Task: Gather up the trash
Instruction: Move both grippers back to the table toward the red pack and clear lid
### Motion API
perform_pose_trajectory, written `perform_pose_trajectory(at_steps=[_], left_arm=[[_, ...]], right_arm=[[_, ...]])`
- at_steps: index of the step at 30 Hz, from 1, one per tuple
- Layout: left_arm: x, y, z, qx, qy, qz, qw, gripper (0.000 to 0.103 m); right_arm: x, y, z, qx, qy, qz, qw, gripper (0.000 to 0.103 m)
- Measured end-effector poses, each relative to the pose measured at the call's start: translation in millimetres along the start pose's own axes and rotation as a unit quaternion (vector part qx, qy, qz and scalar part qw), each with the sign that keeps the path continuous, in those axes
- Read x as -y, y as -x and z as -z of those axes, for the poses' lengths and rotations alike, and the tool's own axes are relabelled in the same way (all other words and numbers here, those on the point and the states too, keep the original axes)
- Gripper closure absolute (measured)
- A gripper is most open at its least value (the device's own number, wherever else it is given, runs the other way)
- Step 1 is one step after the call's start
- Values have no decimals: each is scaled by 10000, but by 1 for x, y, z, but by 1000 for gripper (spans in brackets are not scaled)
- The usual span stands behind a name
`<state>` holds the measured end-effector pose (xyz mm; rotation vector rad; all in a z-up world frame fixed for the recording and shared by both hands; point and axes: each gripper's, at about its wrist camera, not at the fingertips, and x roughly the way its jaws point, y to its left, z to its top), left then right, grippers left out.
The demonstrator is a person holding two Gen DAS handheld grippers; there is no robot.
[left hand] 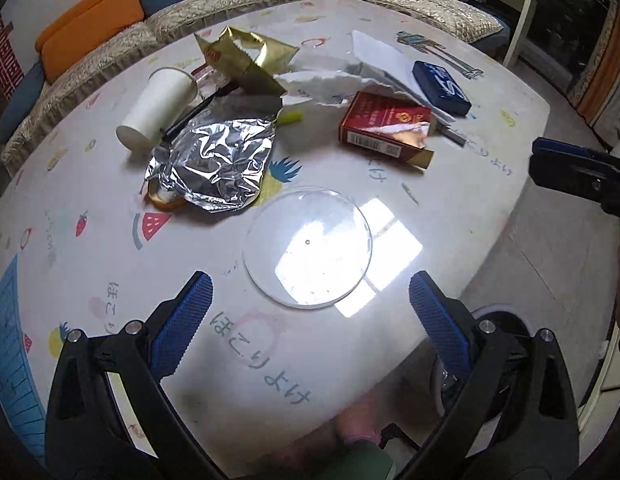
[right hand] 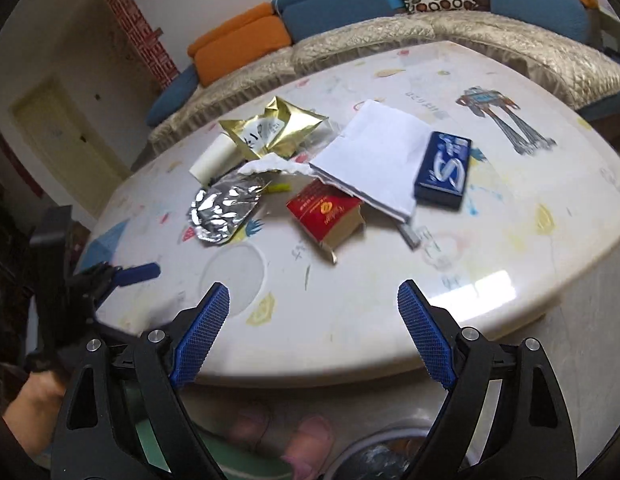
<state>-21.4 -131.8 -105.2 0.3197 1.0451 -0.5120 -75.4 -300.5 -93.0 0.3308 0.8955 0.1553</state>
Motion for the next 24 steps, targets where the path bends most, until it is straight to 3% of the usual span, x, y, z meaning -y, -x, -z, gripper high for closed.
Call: perform_pose_trajectory(at_steps=[6,14,17,19,24], left_arm=[[-8,-28,3,-140,222,82,9996,7],[-8,-49,-7,-169,214,48,9996,7],[-5,-52,-9,-82,121,4,9999,6],[-4,-52,-10,-32,110,-2,9999,5],[-5,-50,-12,63,88,20,9999,12]], right_arm=[[-13,-56,-19,-430,708,556,9950,16],[-7,-96,-35,-518,978,442,9929,17],[-6,-110,-40,-606,1001,502,9919,27],[-6,-121,-43,-714,970,499,9915,38],[-12,-124,-44,-680,1044,519,9909,44]])
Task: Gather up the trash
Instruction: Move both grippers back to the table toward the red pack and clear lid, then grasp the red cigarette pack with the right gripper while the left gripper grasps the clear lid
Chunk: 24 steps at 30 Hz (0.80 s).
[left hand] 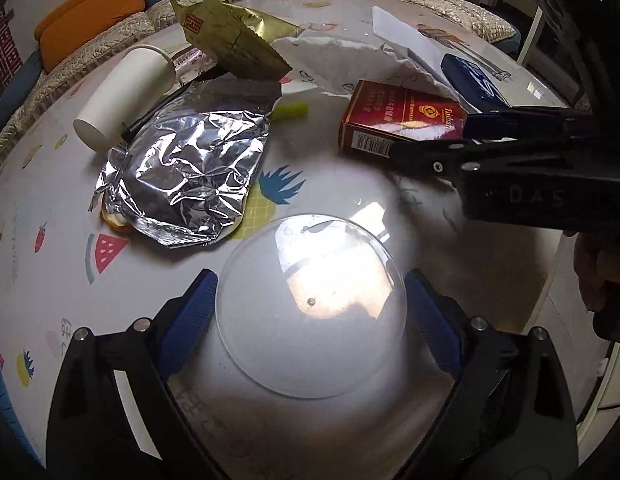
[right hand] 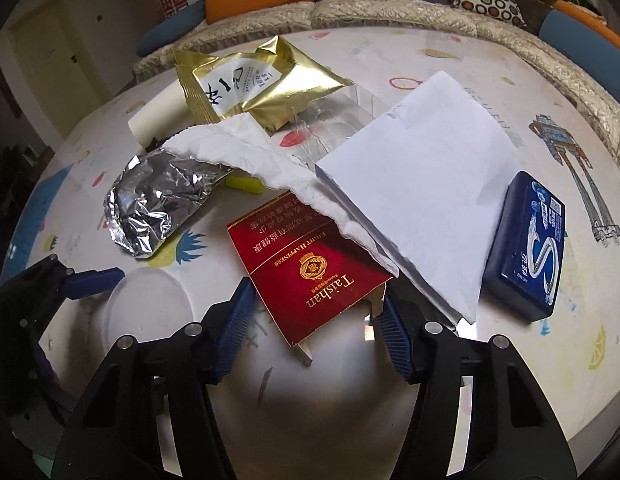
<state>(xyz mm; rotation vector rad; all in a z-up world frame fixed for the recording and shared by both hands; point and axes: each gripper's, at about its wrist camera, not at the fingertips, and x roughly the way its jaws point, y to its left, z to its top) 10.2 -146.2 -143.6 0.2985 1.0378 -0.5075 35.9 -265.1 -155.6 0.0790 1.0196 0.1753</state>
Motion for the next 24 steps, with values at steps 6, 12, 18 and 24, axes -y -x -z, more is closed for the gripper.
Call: perform_pose_trajectory(at_steps=[6,12,18,24], left_arm=[[-1,4,7,97,74,30,9999,12],[1,27,11,223,65,112,9997,12],[29,55,10,336,-341,263,9985,12],[95,68,27,290,-1080,638,9917,12]], right_arm=[[-16,16,9,146,133,-74,9998,45],[-11,62,20,432,-151,-499,9977,45],[8,124,55,724,-428,-521,9951,45],[39,174,130,666,-778,-144,9946,45]])
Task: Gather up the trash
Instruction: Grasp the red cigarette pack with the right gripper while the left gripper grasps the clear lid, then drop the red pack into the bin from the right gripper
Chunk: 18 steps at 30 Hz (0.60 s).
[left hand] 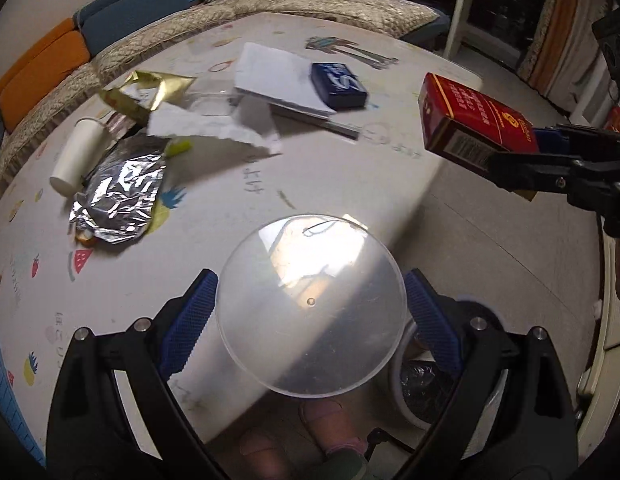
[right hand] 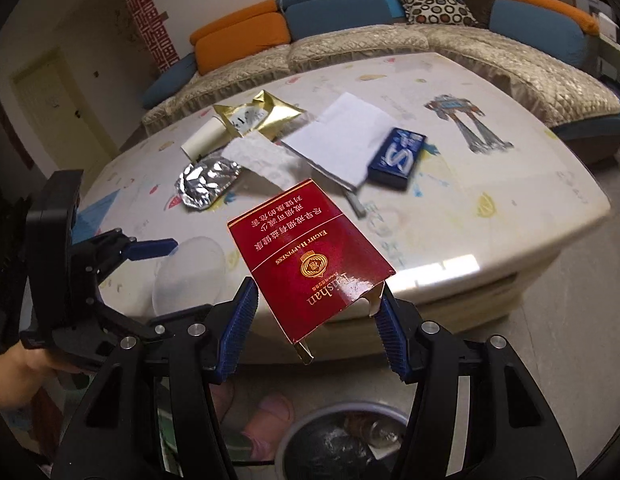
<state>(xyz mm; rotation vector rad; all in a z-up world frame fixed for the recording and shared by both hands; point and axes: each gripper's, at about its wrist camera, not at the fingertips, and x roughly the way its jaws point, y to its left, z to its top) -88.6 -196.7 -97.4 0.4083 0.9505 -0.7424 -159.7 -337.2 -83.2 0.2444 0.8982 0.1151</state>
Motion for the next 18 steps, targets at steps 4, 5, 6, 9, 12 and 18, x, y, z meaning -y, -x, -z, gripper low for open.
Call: perform_pose_trajectory(at_steps=[4,5,6,9,12,18], left_arm=[[60,-10,13,-201,-499,424,9977,12],[74,-14,17,-273,-643,511,9962,12],[90,-17,25,-344,-820,591,9943,12],[129,-32,41,-602,-1183,817,9878,12],[155,-52,58,-863,-1455,903,9814,12],[180,-90,91,-1287,-1884,968,9688,12]], right_arm=[[33,25,58,-250,-382,314,9985,45],[40,29,74,-337,-478,385,9975,45],[47,31,90,-429,-586,450,9963,45],[65,30,131,-745,-910,609,9912,45],[80,18,173,-1140,-1180,688,9840,45],[88,-12,223,-1613,-1486,628,9736,45]])
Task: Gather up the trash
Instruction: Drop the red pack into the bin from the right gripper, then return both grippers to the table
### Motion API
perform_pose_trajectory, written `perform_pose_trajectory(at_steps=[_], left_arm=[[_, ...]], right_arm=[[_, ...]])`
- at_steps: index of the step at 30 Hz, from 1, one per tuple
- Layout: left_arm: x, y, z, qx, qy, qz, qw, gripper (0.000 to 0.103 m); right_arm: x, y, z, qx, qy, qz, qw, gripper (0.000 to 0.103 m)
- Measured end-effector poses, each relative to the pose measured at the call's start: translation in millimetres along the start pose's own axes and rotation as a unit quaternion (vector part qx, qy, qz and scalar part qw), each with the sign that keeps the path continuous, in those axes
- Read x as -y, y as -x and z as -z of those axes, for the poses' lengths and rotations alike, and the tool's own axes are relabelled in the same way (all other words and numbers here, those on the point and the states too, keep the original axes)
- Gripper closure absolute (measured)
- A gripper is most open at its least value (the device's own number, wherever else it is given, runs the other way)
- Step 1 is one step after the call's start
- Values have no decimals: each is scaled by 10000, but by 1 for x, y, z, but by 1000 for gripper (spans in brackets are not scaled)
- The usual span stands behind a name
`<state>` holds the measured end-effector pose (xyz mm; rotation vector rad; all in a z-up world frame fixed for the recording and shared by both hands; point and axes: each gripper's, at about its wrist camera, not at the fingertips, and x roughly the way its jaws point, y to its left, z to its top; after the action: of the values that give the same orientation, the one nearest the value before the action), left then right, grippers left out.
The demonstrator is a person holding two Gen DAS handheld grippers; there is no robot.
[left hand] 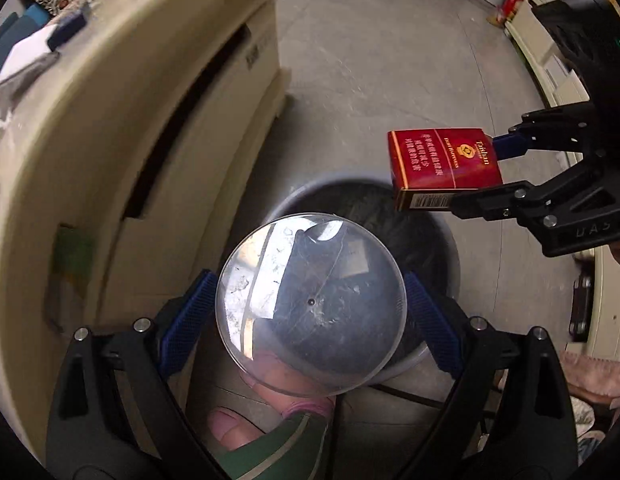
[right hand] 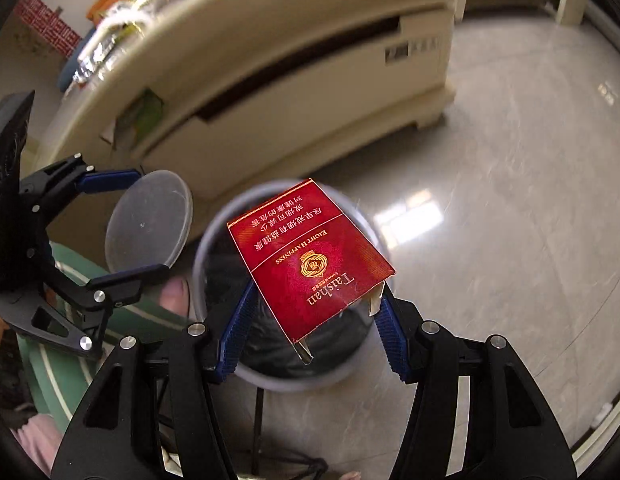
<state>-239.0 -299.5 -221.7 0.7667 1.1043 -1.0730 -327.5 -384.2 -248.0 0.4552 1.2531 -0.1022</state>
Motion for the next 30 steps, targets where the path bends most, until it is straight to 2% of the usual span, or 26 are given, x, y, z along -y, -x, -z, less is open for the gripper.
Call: perform_pose_trajectory(at_steps=[11,14,15,16,19,27,30], left_arm=[[7,-62,10,-728,-290,49,9969,12],[6,-73,7,-896,-282,-25,9956,12],[4,-74,6,-917,-274,-23,9954,12],[5,-74,5,-927,-281,0,9953,12],[2,-68,4,-816,-326,-43,9961,7],[-7,-38,-4,-423,-105,-3,9990,7],[-11,-34,-5,-407,-71,57,9991,7]], right_arm=[[7,-59,26,-606,-198,-31,9980,44],[10,-72,28,-797,-375,-7,9961,38],[11,-74,28,-838,-428,6,9956,30],[12,-73,29,-822,-440,48,9956,27],[14,-69,29,-736,-484,60,9961,26],[21,-42,8,-313,-646,-47,9974,23],[17,-34,-2,-211,-573,-36,9981,23]])
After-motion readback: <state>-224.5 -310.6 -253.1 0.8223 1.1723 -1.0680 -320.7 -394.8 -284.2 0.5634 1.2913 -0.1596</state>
